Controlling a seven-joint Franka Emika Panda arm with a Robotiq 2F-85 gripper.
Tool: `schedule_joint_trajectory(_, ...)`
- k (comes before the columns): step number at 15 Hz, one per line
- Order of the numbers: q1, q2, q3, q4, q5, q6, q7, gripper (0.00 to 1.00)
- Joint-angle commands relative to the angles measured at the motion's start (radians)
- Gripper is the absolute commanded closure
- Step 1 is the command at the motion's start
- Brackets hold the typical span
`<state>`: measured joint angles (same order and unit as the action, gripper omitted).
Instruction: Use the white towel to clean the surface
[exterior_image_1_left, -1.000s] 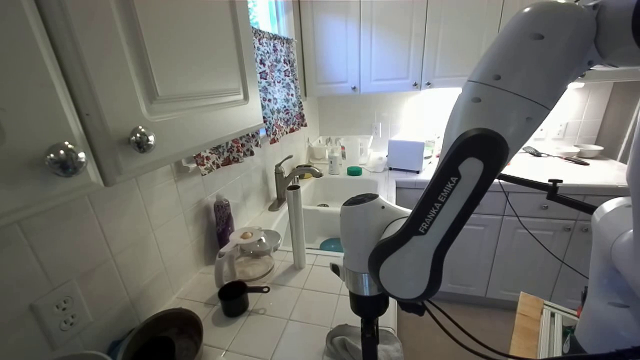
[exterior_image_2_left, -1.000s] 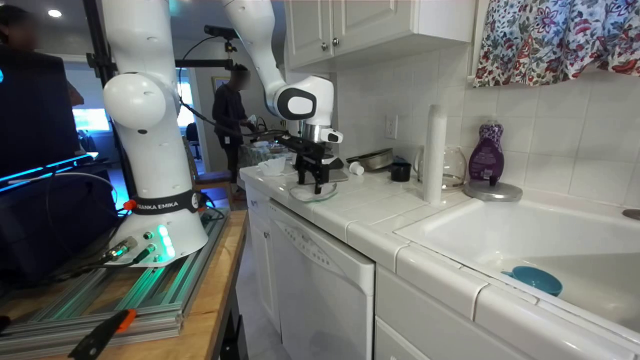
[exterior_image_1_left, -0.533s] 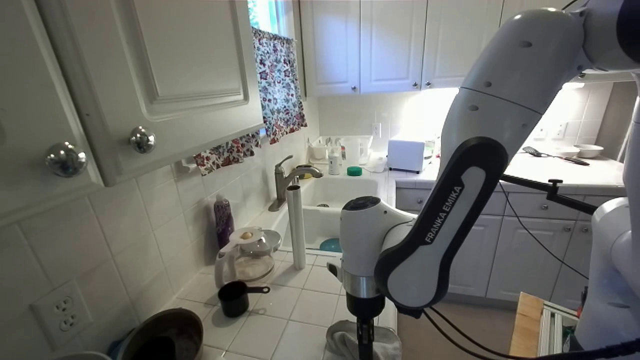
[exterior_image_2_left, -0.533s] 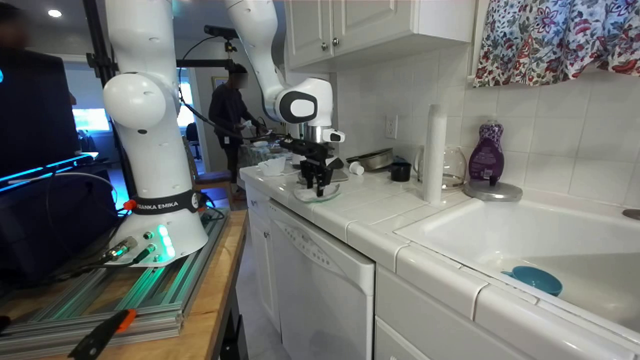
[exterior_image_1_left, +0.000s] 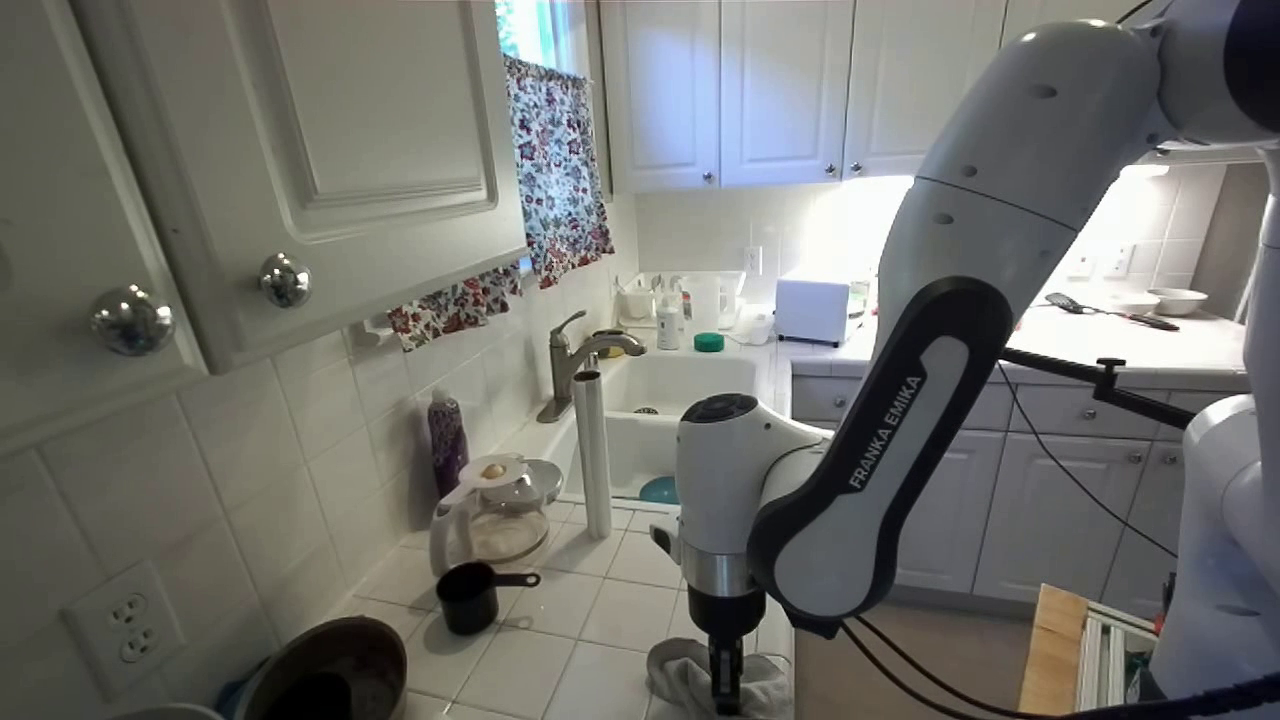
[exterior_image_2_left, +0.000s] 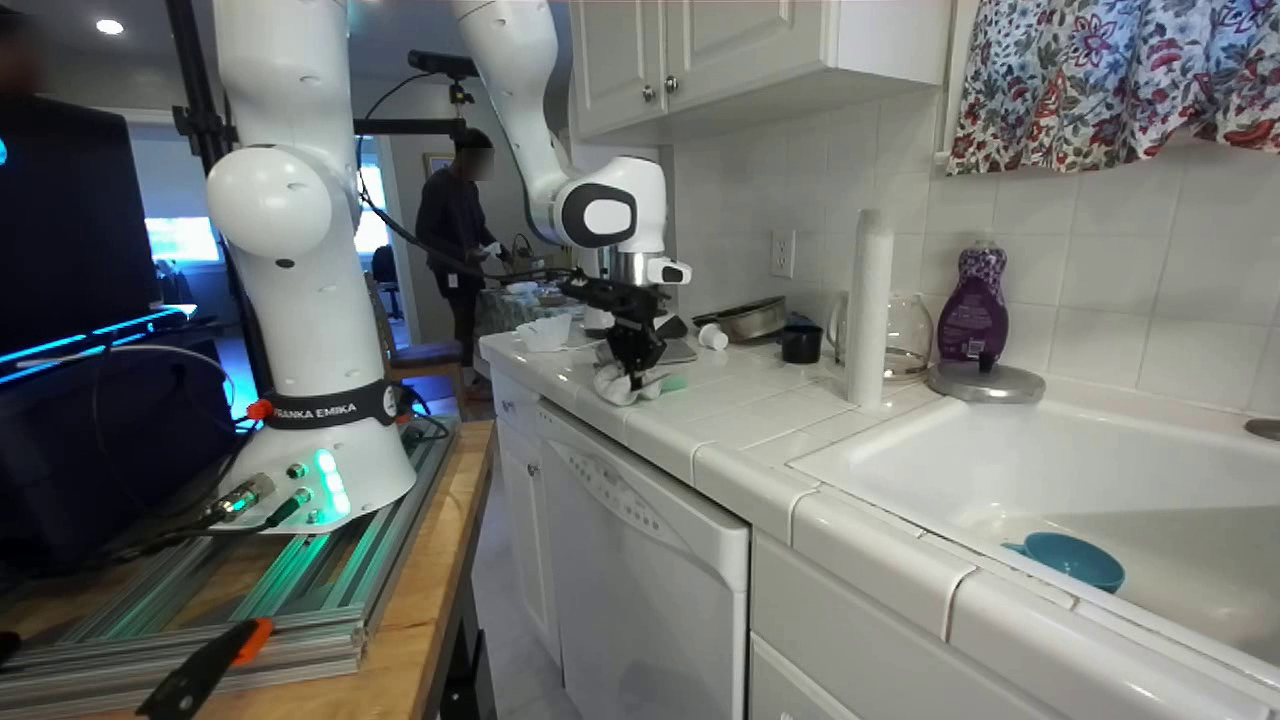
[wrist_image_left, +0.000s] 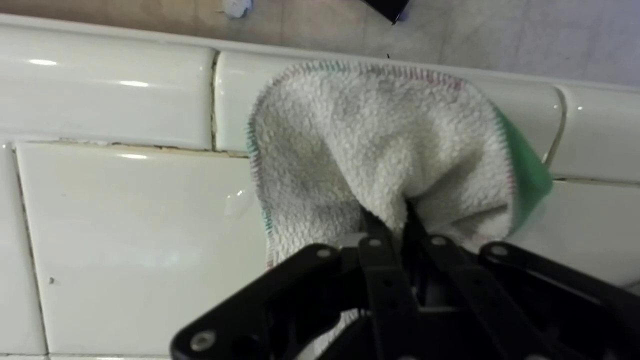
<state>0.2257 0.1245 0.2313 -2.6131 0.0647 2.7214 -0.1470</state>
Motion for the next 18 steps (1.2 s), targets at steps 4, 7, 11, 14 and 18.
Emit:
schedule_joint_trajectory(4,-0.149,0.078,0.009,0.041,0.229,0.106,-0.222,0.97)
schedule_joint_trajectory(7,-0.211,0.131,0.009,0.124,0.29,0.09,-0.298,0.97)
schedule_joint_trajectory(11,-0.21,0.24,0.041,0.273,0.239,0.084,-0.275,0.97)
schedule_joint_trajectory(14,-0.16,0.31,0.056,0.361,0.15,0.062,-0.242,0.97)
schedule_joint_trajectory(18,-0.118,0.343,0.071,0.401,0.054,0.048,-0.243,0.97)
